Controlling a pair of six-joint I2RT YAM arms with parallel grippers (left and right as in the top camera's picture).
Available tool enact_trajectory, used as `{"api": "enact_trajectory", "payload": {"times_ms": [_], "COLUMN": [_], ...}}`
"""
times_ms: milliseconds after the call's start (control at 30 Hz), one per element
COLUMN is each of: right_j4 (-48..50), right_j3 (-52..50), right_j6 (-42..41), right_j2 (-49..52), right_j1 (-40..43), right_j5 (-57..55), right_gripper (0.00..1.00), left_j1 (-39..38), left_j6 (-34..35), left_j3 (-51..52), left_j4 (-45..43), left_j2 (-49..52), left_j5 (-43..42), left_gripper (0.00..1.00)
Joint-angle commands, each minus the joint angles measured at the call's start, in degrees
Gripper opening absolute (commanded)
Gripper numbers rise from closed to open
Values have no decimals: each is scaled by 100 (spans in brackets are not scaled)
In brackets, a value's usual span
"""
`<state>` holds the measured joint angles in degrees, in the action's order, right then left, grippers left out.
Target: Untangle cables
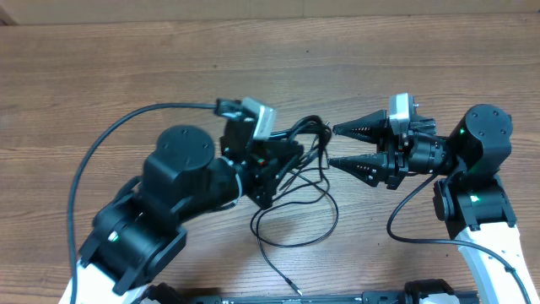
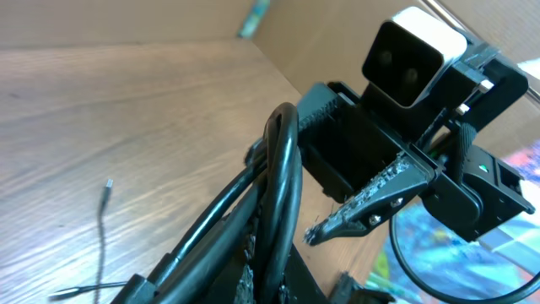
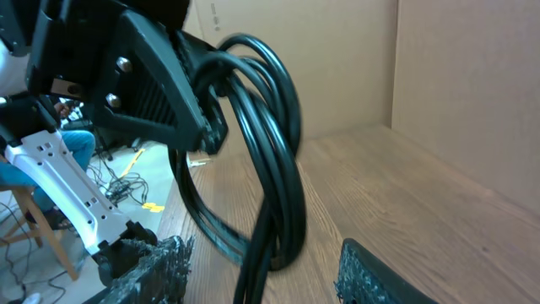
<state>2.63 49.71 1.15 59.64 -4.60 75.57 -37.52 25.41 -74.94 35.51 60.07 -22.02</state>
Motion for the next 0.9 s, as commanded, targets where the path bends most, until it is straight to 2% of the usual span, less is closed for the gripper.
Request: {"api": "enact_trajectory", "payload": {"times_ms": [0, 100, 167, 333, 367, 600, 733, 867], "right_j4": [105, 173, 181, 181, 181, 184, 181, 179], "right_j3": [92, 92, 92, 92, 92, 92, 92, 92], "right_j6": [87, 87, 87, 87, 87, 85, 83, 68], "right_j2": [17, 17, 17, 17, 17, 17, 17, 17], "right_j1": [-26, -26, -26, -26, -26, -26, -26, -26], "right_j5": [-59, -118, -118, -118, -120, -118, -116, -116], "right_gripper": [51, 39, 27, 14, 5, 4, 4, 4], "left_j1": [-2, -2, -2, 0, 0, 0, 0, 0], "left_j6": [96, 96, 94, 74, 74, 74, 107, 503], "left_j3": [-66, -66, -66, -66, -66, -66, -66, -66], "left_j4": [-144, -146, -140, -136, -138, -90, 46, 72], "left_j2": [214, 271, 271, 271, 271, 271, 271, 271], "left_j5": [-614, -614, -614, -608, -608, -564, -103, 358], "left_gripper": [4, 4, 4, 4, 4, 4, 4, 4]}}
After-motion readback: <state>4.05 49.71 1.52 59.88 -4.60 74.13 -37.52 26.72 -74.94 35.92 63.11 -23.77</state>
